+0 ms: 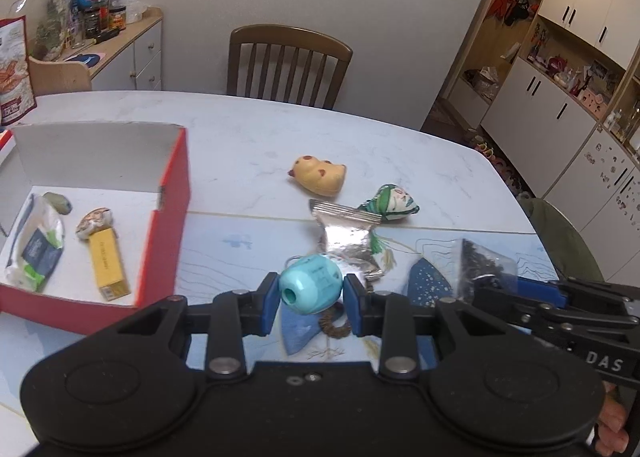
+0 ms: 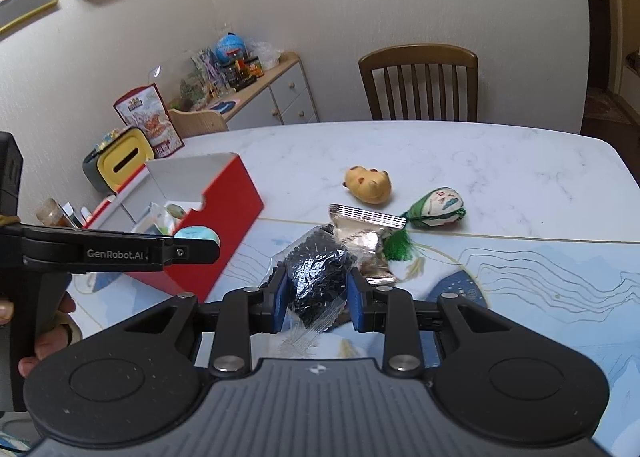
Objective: Organize objects
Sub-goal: 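Carry the teal bead and black bag with both grippers over the cardboard box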
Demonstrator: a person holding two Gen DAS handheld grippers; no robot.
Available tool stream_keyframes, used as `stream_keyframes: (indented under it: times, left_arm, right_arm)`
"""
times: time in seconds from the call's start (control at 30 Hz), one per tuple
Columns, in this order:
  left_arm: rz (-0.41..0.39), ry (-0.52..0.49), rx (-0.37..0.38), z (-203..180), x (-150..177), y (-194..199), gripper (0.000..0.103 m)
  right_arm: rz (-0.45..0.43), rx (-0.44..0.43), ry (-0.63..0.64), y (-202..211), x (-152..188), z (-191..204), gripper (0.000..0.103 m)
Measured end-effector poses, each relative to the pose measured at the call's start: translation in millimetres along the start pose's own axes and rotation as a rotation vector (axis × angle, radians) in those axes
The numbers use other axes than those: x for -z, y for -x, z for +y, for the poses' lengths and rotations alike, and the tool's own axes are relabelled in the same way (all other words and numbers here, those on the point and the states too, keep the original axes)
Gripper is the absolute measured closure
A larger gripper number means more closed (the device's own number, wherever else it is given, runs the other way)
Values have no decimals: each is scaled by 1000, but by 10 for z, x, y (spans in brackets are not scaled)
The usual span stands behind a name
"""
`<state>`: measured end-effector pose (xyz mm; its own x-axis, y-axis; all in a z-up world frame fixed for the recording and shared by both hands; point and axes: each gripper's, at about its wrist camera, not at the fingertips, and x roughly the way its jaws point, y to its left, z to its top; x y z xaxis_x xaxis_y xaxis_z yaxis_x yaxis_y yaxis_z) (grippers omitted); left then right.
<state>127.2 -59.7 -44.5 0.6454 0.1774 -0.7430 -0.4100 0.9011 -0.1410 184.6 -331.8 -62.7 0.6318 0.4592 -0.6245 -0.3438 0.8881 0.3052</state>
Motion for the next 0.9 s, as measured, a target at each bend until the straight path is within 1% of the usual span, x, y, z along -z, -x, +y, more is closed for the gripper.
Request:
stream_keyframes:
  times: [0.07,0.17,0.37,0.53,0.67,0.9]
  left_arm:
    - [-1,5,-4,121,3,64,71]
    - [-4,37,1,376,-30,170,71]
    - [-32,56,-37,955,-108,398,71]
    - [-41,76,-85,1477,-178,513,71]
    - [-41,98,-109,1873,-255,543,71]
    - [-49,91,-134,2356,-432,502,71]
  right_arm:
    - [-9,5,1,8,-9,128,74]
    - [-33,5,-6,-4,-83,354,74]
    - [-56,-13,21,-159,-263,926,74]
    - [-46,-32,39,-420,-365,1389,74]
    - [-26,-43,51,-690,-416,1715,74]
    - [29,-26,95,-1195,-440,2186,74]
